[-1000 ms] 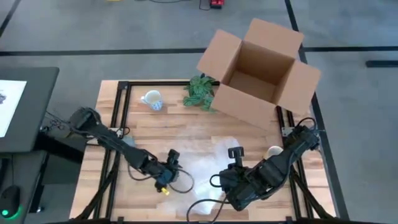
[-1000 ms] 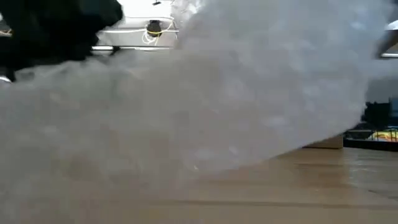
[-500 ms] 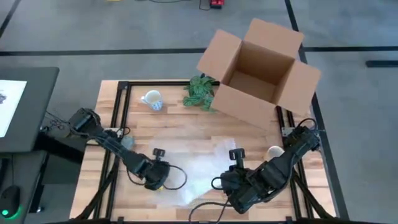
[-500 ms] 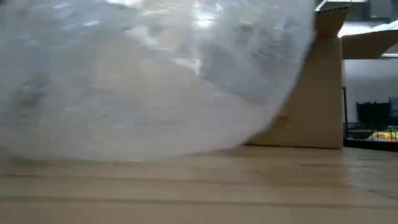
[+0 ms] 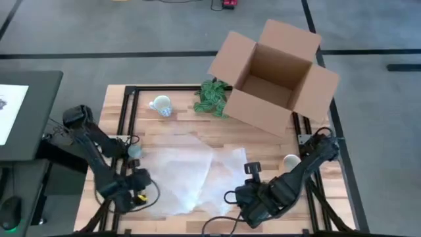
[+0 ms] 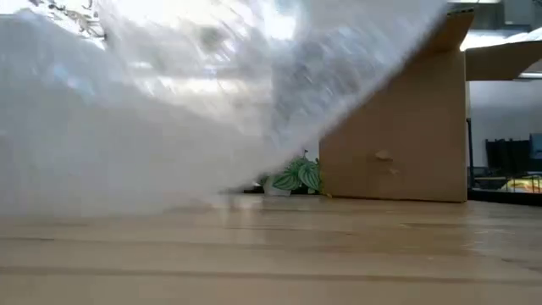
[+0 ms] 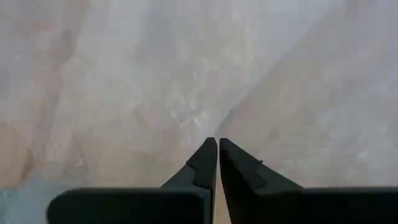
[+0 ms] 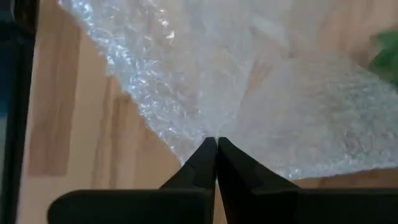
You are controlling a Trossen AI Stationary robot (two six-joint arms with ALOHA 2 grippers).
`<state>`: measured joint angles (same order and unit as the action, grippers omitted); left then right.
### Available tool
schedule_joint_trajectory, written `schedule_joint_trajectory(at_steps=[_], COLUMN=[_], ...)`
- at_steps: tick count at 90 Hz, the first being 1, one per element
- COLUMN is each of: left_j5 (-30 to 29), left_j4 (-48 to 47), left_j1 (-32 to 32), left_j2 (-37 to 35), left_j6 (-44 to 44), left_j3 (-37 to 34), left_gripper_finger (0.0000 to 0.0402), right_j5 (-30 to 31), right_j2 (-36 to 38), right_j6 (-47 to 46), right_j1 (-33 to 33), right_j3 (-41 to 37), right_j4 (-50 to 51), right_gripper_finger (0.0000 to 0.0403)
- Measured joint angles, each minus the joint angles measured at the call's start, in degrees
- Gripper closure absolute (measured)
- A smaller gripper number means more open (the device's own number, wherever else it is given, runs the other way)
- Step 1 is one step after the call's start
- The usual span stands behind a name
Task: Wrap mug
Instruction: Prepare the bubble wrap
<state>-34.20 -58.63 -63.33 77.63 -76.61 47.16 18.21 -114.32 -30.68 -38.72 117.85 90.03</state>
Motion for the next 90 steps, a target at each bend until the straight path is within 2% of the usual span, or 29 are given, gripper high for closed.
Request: schedule_joint_trajectory(at_steps=[6, 14, 24, 31, 50, 62, 68, 76, 90], left_j5=[-2.9, -5.7, -8.5, -9.1, -9.3, -9.1, -6.8, 0.0, 8.1], left_j4=[-0.1, 0.2, 1.4, 3.2, 12.1, 22.8, 28.4, 34.1, 39.0], left_j1=[-0.7, -0.6, 0.9, 2.4, 6.3, 8.6, 10.6, 14.5, 21.2], left_j2=[-0.8, -1.4, -1.4, -1.4, -1.6, -1.6, -1.6, -1.6, -1.6], left_j6=[-0.6, 0.5, 3.5, 6.4, 18.7, 32.8, 40.9, 50.6, 65.0], left_j3=[0.0, 0.0, 0.0, 0.0, 0.0, 0.0, 0.0, 0.0, 0.0], left_gripper_finger=[0.0401, 0.0401, 0.0401, 0.0401, 0.0401, 0.0397, 0.0386, 0.0361, 0.0308], right_j5=[-3.2, -3.6, -4.0, -7.3, -22.2, -26.2, -26.2, -24.9, -17.6], right_j2=[0.0, 0.0, 0.0, 0.0, 1.8, 3.8, 5.1, 7.4, 10.0], right_j6=[-2.1, -5.0, -5.5, -5.5, -6.1, -7.3, -7.4, -8.5, -10.9], right_j1=[0.2, 0.2, 0.4, 1.4, 5.4, 6.3, 6.1, 5.7, 4.4], right_j3=[-3.3, -6.4, -7.7, -7.6, -7.6, -7.6, -7.6, -7.6, -7.5], right_j4=[0.0, 0.1, 0.0, 0.0, 0.0, 0.0, 0.0, 0.0, -0.2], right_gripper_finger=[0.0403, 0.0403, 0.0402, 0.0394, 0.0329, 0.0282, 0.0264, 0.0250, 0.0245])
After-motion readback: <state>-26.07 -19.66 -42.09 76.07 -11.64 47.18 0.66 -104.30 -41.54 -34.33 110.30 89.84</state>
